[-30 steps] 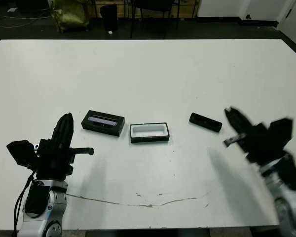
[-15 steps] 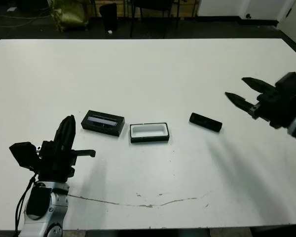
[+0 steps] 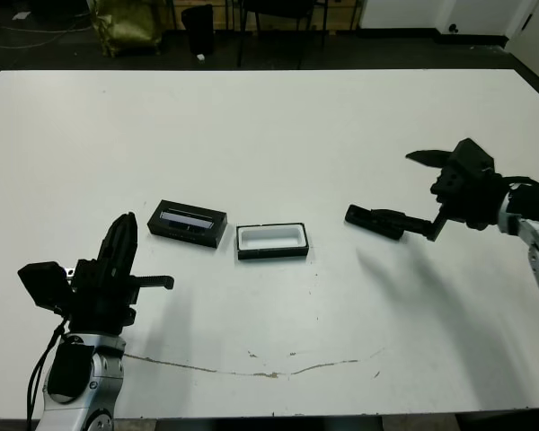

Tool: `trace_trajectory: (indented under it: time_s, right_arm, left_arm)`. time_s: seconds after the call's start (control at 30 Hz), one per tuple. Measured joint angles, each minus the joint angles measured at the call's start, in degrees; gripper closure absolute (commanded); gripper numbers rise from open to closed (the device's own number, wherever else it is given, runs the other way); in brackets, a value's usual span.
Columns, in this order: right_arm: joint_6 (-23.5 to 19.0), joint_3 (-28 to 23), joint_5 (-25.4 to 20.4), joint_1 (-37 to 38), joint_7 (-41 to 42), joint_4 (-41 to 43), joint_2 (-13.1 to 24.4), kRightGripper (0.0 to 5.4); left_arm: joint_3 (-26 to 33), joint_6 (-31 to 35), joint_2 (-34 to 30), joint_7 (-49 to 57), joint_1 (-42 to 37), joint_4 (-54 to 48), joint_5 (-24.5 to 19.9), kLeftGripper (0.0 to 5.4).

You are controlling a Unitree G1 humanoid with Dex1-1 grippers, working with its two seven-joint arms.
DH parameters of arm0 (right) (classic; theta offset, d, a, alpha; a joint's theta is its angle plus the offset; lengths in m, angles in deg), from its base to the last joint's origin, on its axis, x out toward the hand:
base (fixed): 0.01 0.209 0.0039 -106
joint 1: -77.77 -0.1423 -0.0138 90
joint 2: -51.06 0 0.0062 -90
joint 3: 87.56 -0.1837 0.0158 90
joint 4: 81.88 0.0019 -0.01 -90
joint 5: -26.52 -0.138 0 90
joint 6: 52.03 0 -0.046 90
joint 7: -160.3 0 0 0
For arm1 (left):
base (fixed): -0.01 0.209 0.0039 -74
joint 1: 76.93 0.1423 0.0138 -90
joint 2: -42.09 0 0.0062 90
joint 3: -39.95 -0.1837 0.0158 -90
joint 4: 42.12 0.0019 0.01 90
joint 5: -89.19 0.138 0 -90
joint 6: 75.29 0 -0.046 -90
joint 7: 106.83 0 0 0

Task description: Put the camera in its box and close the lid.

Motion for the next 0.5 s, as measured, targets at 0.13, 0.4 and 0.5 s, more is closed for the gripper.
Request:
trace_trajectory:
  time_s: [0.13, 0.4, 0.5]
  right_arm:
    - [-0.3, 0.4, -0.1, -0.9, 2.9, -2.5, -0.7, 0.02]
    - [-0.6, 1.0, 0.1, -2.2, 4.6, -6.7, -0.9, 0.02]
    - [0.9, 1.2, 0.5, -2.2, 5.3, -9.1, -1.3, 0.02]
  left_arm:
    - [0.2, 0.0, -0.1, -0.1, 0.1, 0.0, -0.2, 5.40]
    - [0.4, 0.3, -0.3, -0.5, 0.1, 0.0, -0.8, 5.40]
    - [0.4, 0.3, -0.3, -0.5, 0.1, 0.0, -0.8, 5.40]
